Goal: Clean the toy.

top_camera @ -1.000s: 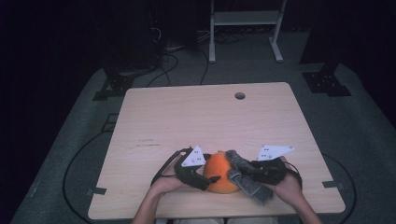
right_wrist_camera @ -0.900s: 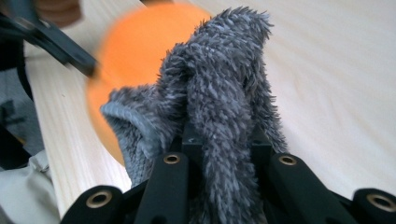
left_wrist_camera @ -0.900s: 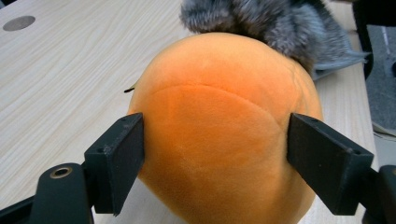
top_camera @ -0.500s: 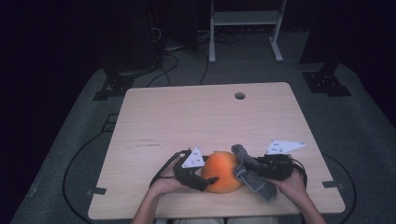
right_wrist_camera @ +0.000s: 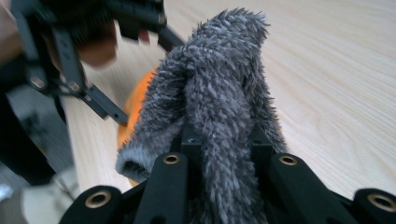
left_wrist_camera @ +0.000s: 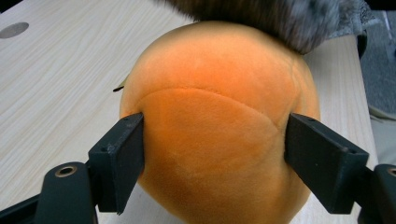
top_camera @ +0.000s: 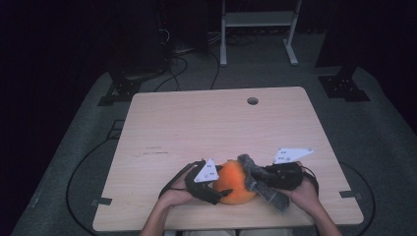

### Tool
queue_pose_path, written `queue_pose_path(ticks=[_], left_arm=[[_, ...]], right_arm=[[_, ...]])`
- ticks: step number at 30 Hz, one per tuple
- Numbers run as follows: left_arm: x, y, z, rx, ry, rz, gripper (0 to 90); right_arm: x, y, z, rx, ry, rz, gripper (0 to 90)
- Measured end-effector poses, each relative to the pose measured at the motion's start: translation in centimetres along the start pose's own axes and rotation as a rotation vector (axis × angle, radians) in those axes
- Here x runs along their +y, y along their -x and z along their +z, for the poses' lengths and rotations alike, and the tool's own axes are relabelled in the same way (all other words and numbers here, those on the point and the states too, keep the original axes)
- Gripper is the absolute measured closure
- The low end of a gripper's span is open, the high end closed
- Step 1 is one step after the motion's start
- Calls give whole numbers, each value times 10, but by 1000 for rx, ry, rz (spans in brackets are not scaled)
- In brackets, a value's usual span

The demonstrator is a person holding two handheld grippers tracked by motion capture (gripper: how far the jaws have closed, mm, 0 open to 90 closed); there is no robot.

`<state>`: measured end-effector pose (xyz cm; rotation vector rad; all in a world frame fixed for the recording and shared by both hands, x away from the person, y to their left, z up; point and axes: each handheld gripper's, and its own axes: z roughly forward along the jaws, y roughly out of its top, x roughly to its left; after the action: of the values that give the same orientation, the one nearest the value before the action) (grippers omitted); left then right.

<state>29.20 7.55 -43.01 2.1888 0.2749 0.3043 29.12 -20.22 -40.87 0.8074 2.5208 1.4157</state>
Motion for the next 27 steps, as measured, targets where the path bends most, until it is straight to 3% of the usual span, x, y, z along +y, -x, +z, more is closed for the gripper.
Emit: queue_pose_path(ticks=[1, 3, 5, 6, 10, 12, 13, 14, 17, 19, 21, 24, 27], left_arm=[[0, -1, -1, -5, 5, -1, 207], [1, -6, -3, -11, 27, -49, 156], [3, -8, -1, 7, 28, -89, 124], [3, -7, 1, 13, 24, -88, 126], [6, 2, 6, 21, 28, -43, 204], [9, 6, 7, 22, 22, -10, 217], [9, 6, 7, 22, 22, -10, 219], [11, 10, 7, 23, 14, 26, 223], [9, 10, 5, 23, -19, 43, 224], [6, 8, 6, 17, -10, 23, 225], [2, 4, 6, 10, -2, -2, 225], [3, 5, 6, 8, 3, 8, 226], [5, 7, 7, 14, -2, 27, 229]], right_arm=[[-1, -1, 3, -4, -10, -10, 748], [-6, 0, 7, -2, -14, -6, 749], [-10, 5, 4, 0, -15, 13, 749], [-11, 6, 2, -10, -26, 16, 749], [-5, 7, -7, -27, -48, 35, 751], [10, -6, -14, 19, 8, 4, 751], [10, -6, -14, 19, 8, 4, 751], [23, -23, -9, 30, 5, -70, 750], [27, -30, 6, 11, -42, -112, 751], [26, -27, 8, 20, -49, -101, 752], [15, -11, 8, -12, -66, -61, 753], [1, 7, -1, -22, -86, 14, 752], [-5, 13, -8, -10, -68, 59, 752]])
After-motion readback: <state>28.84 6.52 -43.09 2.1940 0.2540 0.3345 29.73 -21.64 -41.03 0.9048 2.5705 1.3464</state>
